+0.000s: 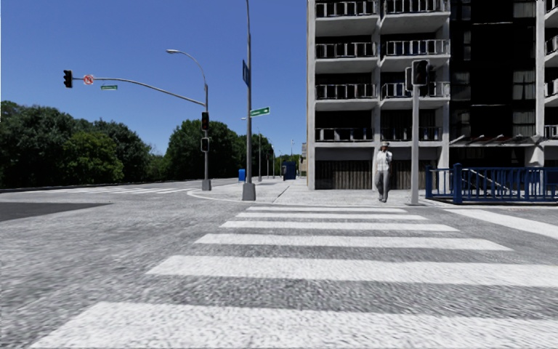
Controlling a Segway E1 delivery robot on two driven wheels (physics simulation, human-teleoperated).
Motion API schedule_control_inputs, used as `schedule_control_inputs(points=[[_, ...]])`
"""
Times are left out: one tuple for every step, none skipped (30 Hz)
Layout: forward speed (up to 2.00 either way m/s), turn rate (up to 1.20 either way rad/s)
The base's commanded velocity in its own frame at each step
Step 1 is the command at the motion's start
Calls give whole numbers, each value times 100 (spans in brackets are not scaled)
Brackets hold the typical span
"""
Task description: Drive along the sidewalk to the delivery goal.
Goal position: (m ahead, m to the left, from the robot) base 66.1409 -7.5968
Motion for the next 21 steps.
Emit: schedule_control_inputs(points=[[200, 0], [200, 0], [200, 0], [200, 0], [200, -3], [200, -18], [200, -22], [200, -22], [200, -24], [200, -25], [200, -25], [200, -27], [200, -28], [200, -28], [200, -28], [200, -27], [200, -3], [200, -3], [200, 0], [200, 0], [200, 0]])
